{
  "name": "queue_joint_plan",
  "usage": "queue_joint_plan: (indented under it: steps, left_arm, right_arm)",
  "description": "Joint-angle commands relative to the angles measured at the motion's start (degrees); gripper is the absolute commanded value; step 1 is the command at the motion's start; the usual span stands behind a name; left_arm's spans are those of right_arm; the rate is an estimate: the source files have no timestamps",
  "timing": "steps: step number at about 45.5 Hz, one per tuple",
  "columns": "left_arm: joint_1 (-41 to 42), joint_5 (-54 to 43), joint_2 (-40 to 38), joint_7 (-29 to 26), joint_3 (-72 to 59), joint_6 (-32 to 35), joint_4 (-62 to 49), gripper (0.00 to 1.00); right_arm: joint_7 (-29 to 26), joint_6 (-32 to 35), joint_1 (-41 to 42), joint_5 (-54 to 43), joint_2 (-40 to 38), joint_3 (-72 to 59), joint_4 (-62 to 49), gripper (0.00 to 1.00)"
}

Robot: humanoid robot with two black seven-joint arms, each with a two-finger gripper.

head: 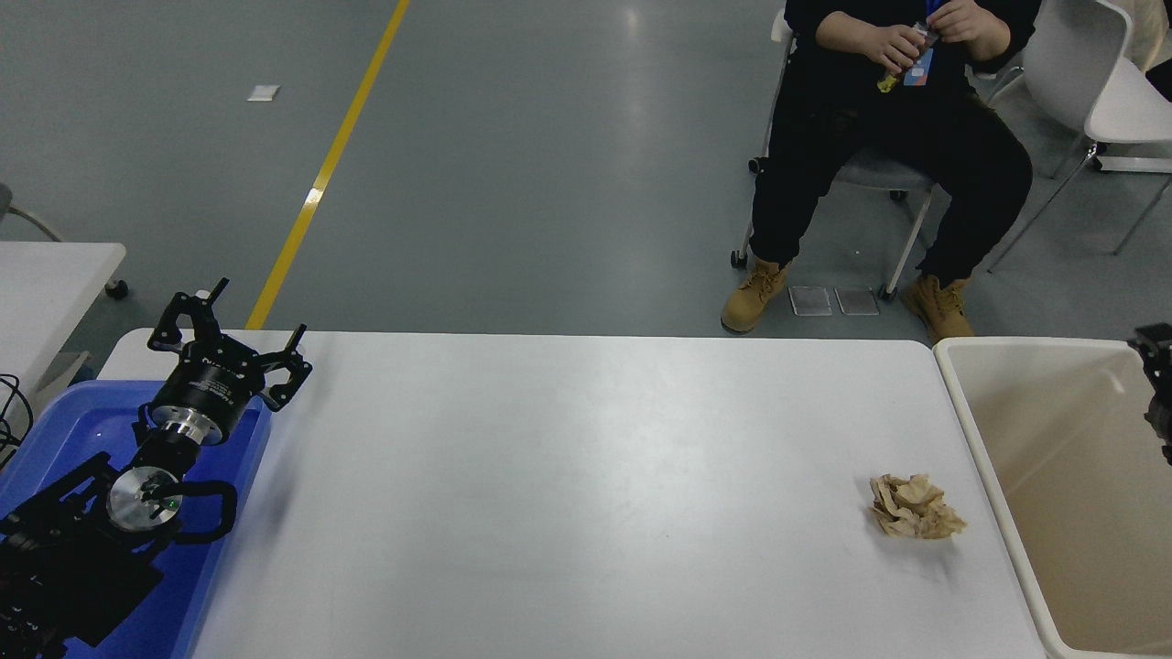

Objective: Clean the table surface

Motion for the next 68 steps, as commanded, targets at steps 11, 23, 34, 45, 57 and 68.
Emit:
queue_joint_plan:
  steps: [11, 23, 34, 45, 57, 68]
  left_arm:
    - [-0.03, 0.01, 0.0, -0.01, 0.0, 0.0, -0.06, 1.0]
    - [0.06, 0.01, 0.0, -0.01, 0.0, 0.0, -0.06, 1.0]
    - [-0.03, -0.07, 0.0, -0.01, 0.0, 0.0, 0.03, 1.0]
    - [0.06, 0.01, 0.0, -0.01, -0.09, 0.0, 0.03, 1.0]
    - [0.06, 0.01, 0.0, -0.01, 0.0, 0.0, 0.03, 1.0]
    - [0.06, -0.07, 0.0, 0.08, 0.0, 0.0, 0.03, 1.0]
  right_arm:
    - [0.98, 0.68, 4.18, 12.78, -1.35, 15.87, 11.19, 0.98]
    - [1.07, 2.62, 3.22, 16.13, -0.91, 26.41, 20.86, 0.98]
    - [1.07, 2.09, 1.46, 17.01, 3.92, 36.35, 23.68, 0.98]
    - [3.09, 2.7, -3.63, 16.92, 8.05, 36.35, 24.38, 0.98]
    - [7.4, 3.93, -9.88, 16.13, 8.58, 30.91, 25.7, 0.98]
    - [9.95, 6.22, -12.08, 16.13, 7.35, 28.09, 25.7, 0.98]
